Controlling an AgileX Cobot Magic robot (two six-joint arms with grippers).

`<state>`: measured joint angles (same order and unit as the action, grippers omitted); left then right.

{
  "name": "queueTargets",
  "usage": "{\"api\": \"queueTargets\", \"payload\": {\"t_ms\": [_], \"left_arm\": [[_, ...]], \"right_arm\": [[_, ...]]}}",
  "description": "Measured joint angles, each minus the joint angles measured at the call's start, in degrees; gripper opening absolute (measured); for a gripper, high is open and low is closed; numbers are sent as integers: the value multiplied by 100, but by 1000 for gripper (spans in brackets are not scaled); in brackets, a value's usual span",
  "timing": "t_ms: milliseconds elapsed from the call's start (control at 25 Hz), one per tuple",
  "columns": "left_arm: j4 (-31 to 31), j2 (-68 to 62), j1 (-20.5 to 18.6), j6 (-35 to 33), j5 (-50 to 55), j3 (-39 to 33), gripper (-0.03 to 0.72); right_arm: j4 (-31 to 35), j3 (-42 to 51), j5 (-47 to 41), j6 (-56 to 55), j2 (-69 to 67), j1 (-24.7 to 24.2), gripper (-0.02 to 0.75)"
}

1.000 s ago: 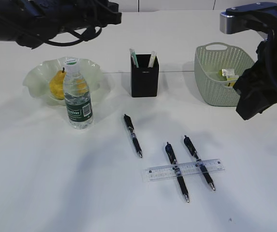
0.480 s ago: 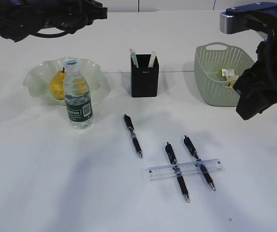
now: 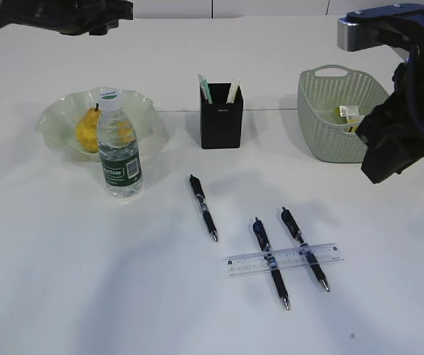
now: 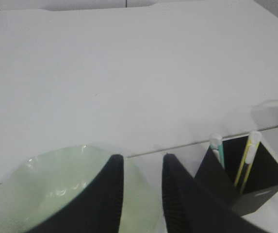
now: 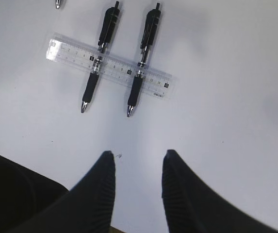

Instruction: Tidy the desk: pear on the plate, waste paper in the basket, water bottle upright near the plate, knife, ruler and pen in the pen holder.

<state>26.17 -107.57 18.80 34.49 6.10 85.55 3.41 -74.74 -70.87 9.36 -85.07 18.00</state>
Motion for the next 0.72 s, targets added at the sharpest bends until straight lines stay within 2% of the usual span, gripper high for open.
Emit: {"api": "queueTargets", "payload": {"t_ms": [360,480,720], "left_arm": [[-287,578,-172,-144,1831,-79,193],[-790,715,-380,-670,2183,-241,193],[-2203,1019,-948,-2123,2780,-753,193]], "right_arm": [[0,0,0,-9,0,0,251],[0,0,0,-12,0,0,251],[0,0,0,-101,0,0,251]]}}
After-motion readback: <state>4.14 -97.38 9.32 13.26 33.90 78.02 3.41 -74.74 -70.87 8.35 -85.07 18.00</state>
